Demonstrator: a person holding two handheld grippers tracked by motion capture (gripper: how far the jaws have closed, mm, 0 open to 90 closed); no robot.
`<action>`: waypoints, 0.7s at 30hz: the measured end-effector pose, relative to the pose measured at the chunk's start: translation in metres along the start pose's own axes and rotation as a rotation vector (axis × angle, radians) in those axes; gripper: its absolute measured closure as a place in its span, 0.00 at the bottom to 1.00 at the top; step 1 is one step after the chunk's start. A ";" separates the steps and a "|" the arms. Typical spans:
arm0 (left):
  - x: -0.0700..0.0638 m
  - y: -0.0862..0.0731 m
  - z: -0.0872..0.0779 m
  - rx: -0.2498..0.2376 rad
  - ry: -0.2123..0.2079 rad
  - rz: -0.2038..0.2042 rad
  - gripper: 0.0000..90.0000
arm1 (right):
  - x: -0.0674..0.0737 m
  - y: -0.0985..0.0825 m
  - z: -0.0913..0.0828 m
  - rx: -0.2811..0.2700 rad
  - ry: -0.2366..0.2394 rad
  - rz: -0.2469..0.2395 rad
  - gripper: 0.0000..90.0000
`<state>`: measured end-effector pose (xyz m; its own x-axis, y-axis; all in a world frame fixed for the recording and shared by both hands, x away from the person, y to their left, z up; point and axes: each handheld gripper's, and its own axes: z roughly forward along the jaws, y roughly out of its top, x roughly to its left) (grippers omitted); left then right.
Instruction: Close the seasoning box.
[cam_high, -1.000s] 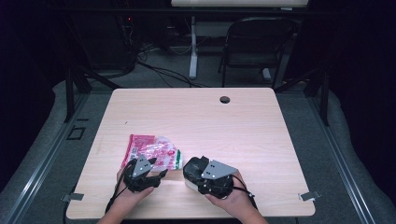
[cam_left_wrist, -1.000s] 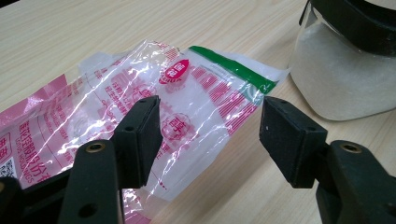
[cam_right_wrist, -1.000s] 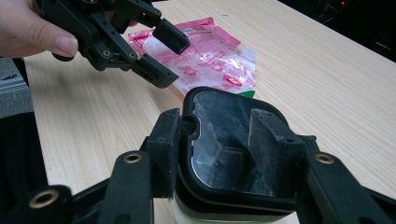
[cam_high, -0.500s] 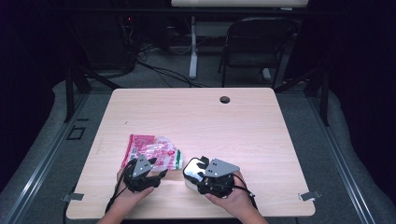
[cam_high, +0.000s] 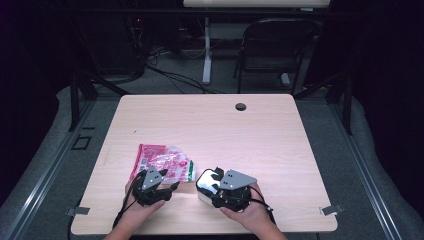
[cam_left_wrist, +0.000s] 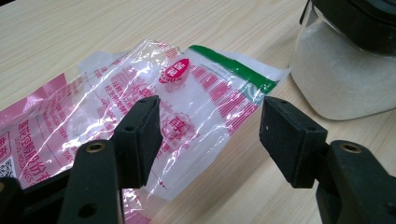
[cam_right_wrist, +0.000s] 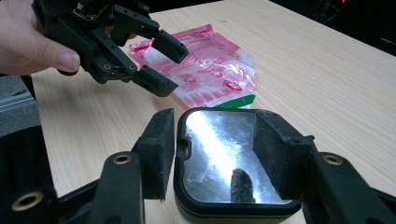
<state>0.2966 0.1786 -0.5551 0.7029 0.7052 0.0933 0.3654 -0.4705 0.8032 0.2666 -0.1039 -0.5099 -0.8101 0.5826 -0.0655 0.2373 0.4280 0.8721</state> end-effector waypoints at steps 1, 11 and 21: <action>0.000 0.000 0.000 0.000 0.000 -0.001 0.43 | 0.000 0.000 0.000 0.001 -0.002 -0.001 0.54; 0.000 0.000 -0.001 -0.003 -0.001 -0.001 0.43 | -0.002 0.000 -0.001 -0.009 -0.006 0.008 0.54; 0.004 0.002 -0.006 -0.018 0.006 -0.013 0.43 | -0.009 0.000 -0.005 -0.014 -0.026 0.034 0.54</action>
<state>0.2964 0.1830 -0.5495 0.6946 0.7142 0.0860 0.3633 -0.4514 0.8150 0.2707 -0.1126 -0.5069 -0.7876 0.6143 -0.0484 0.2566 0.3983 0.8806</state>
